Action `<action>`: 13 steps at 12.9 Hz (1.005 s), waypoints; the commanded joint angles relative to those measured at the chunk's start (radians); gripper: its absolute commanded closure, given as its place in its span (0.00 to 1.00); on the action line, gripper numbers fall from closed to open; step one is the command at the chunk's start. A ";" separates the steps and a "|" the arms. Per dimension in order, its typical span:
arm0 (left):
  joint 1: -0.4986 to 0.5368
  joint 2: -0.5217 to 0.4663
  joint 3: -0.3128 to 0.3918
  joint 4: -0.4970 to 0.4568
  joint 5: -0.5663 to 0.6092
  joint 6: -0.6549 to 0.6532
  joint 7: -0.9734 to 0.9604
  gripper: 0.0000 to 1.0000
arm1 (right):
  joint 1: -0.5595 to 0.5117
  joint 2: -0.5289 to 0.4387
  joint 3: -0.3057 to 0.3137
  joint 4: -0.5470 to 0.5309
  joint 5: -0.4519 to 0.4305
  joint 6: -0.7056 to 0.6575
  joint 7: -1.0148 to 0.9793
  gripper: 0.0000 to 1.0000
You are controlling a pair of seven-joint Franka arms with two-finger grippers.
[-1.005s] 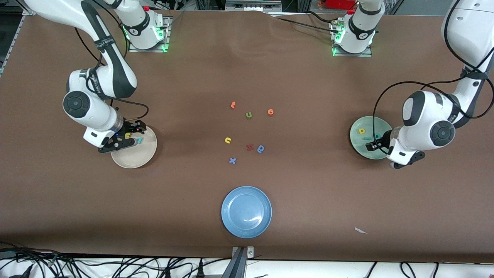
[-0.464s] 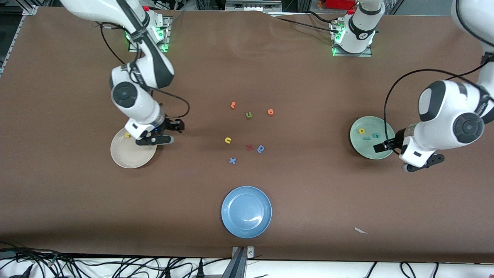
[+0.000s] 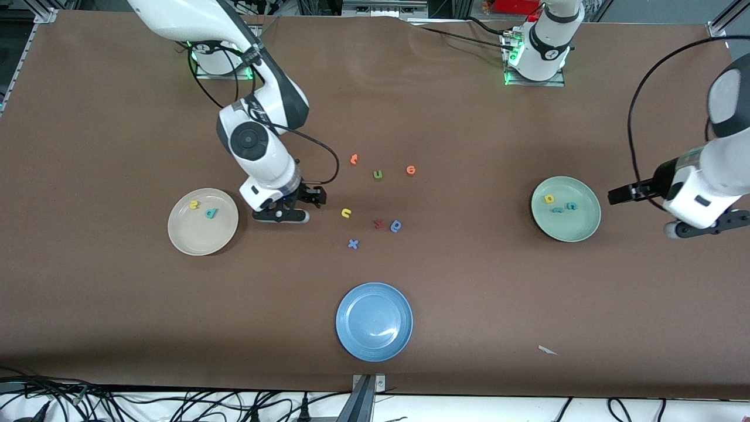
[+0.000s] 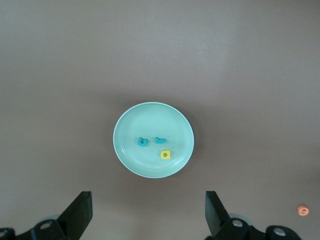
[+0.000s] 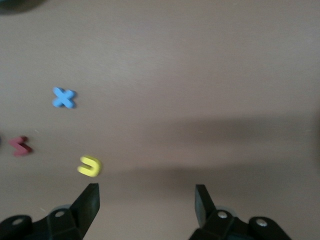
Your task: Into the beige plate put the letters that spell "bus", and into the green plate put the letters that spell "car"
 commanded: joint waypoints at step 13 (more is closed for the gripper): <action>-0.392 -0.068 0.470 0.086 -0.144 0.009 0.202 0.01 | 0.205 0.251 -0.104 0.241 -0.001 0.065 0.250 0.18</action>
